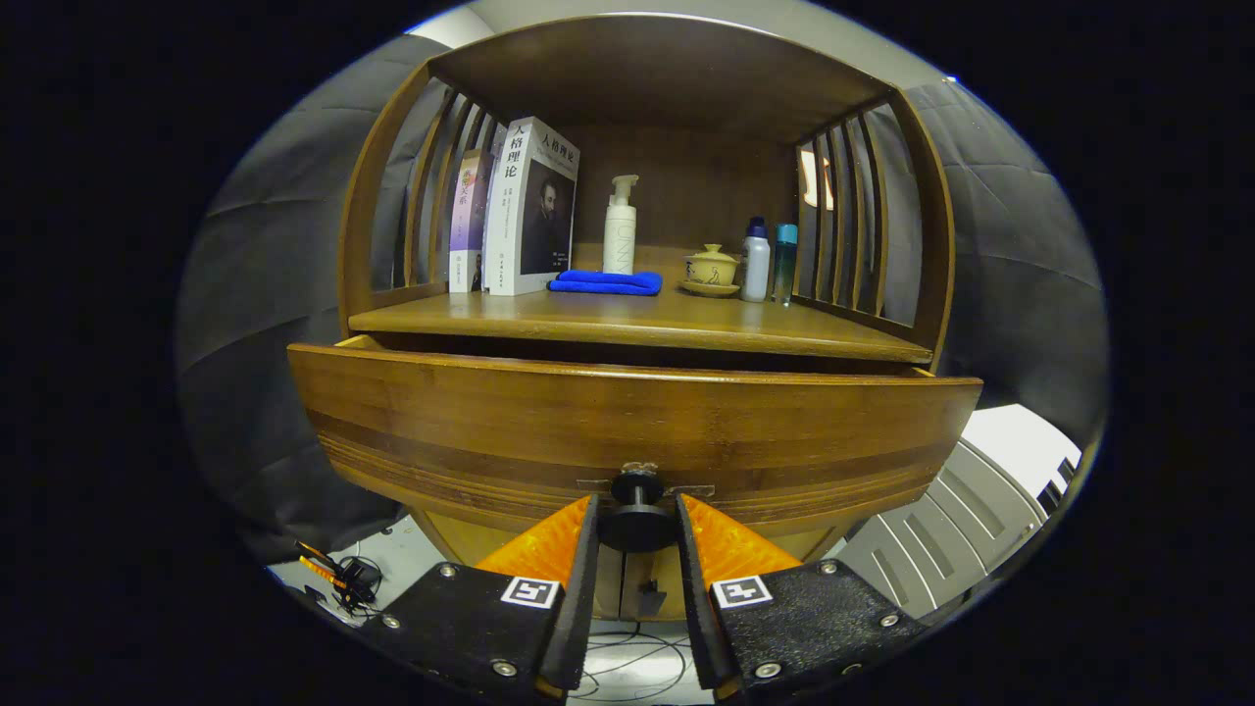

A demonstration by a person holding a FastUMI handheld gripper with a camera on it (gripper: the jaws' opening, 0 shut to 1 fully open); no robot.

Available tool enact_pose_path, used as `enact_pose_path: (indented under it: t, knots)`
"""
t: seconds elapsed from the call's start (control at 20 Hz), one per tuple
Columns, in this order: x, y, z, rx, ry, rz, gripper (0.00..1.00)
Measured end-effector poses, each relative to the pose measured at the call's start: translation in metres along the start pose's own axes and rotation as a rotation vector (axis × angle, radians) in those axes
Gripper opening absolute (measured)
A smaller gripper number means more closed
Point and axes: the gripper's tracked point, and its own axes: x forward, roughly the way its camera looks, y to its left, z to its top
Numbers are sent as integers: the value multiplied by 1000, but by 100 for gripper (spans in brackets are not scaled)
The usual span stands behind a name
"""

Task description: Pull open the drawer, take out the items inside it, and place them on the countertop above the cabinet.

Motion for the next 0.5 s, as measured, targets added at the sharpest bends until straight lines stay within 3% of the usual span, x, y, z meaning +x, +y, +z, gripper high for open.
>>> enact_pose_path:
  t: [0.5]
  knots:
    - [-61,-2,-21,9,56,-31,43]
